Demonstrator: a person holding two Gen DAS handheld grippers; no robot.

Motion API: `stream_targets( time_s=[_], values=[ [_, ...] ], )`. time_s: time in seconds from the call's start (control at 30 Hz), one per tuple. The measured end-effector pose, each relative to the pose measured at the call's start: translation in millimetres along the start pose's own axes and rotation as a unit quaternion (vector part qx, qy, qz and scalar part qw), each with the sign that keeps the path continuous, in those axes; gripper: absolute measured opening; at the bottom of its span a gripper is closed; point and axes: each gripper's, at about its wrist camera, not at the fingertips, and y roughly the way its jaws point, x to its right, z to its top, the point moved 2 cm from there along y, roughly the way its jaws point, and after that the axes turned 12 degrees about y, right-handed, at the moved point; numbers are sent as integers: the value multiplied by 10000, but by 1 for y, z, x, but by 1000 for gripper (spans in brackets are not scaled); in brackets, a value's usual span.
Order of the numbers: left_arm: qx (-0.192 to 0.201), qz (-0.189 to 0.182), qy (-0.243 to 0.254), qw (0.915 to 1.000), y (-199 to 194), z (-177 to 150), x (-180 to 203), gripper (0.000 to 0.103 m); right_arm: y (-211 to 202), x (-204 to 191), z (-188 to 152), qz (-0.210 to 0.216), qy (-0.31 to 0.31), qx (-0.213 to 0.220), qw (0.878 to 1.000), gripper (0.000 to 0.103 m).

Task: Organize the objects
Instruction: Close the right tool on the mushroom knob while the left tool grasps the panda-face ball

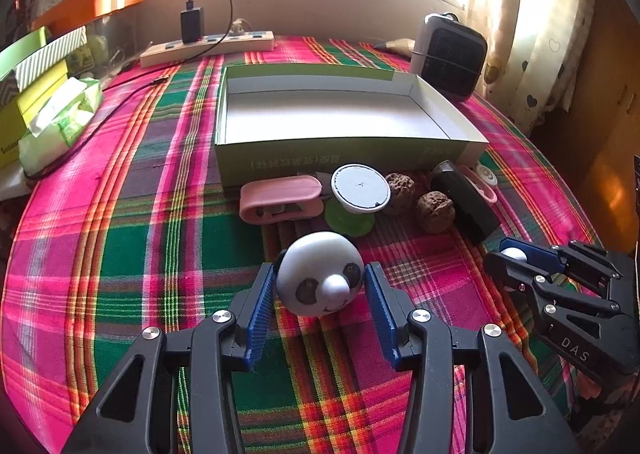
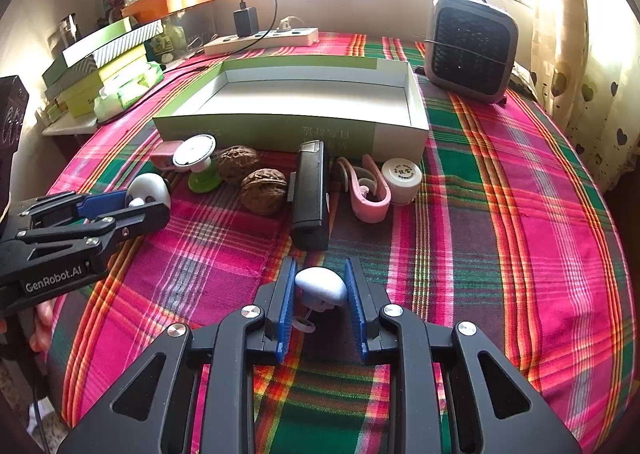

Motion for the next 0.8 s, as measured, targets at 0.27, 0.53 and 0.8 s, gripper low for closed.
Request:
stream_targets(
  time_s=[0.27, 0.53, 0.8],
  values=[
    [50, -151, -224, 9996, 0, 0, -11, 44, 0, 0, -1, -10, -11, 6, 10000, 26],
    [71, -254, -360, 9990, -2, -3, -13, 44, 0, -1, 0, -33, -17, 11, 10000, 26],
    [29, -36, -211, 9998, -2, -3, -9, 33, 1, -1, 0, -55, -19, 14, 10000, 26]
  ],
)
